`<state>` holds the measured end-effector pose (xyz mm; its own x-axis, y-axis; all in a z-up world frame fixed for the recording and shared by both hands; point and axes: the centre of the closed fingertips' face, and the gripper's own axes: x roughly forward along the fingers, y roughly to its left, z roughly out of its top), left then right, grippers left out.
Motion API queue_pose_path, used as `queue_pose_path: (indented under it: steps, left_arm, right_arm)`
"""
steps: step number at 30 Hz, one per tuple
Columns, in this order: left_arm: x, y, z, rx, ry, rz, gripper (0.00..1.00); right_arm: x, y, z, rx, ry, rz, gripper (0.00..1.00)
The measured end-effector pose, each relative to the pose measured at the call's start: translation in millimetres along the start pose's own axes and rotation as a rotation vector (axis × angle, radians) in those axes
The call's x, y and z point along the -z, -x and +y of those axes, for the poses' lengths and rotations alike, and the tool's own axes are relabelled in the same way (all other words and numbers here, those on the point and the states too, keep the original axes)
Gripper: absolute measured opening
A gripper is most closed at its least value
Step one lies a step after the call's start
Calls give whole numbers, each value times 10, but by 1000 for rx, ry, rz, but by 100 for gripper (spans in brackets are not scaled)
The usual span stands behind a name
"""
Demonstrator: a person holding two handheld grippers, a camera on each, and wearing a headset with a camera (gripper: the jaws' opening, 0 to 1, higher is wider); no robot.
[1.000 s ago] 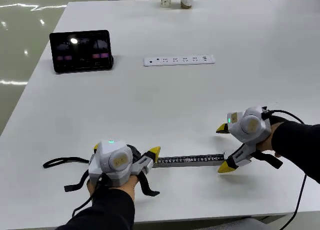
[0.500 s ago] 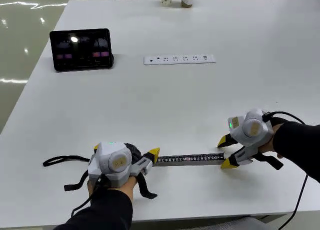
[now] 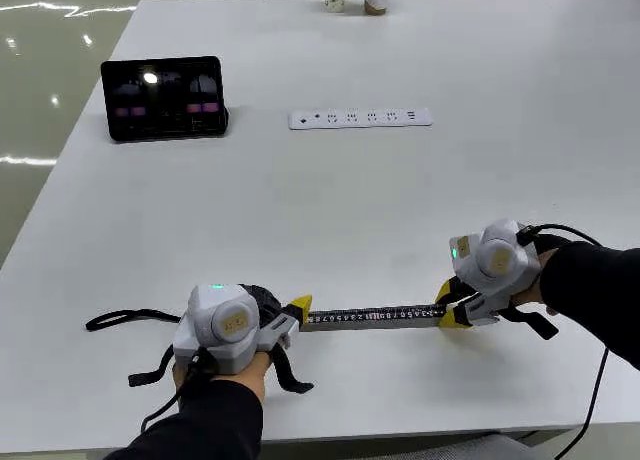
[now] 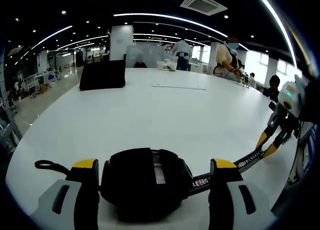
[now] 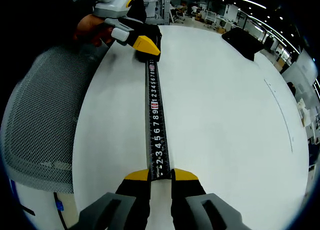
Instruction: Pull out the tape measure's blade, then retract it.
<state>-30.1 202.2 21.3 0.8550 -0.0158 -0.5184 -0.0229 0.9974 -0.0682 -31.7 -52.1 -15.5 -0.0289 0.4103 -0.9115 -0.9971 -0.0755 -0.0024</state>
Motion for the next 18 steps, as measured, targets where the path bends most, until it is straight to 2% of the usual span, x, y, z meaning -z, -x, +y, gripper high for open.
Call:
queue_pose_path:
  steps: [2, 6, 7, 10, 13, 18]
  left_arm:
    - [13, 5, 7, -3, 2, 7, 82]
    - [29, 24, 112, -51, 9, 16, 68]
    - [29, 22, 88, -39, 22, 16, 68]
    - [34, 18, 87, -43, 4, 20, 68]
    - [63, 17, 82, -44, -28, 48, 67]
    - [62, 13, 88, -31, -23, 46, 67]
  right_arm:
    - [8, 1, -8, 1, -16, 7, 12]
    - [15, 3, -13, -1, -44, -3, 12]
    - [16, 3, -11, -1, -53, -5, 12]
    - [13, 1, -11, 2, -66, 0, 11]
    - [13, 3, -9, 8, -77, 2, 11]
    - [10, 6, -13, 6, -83, -2, 11]
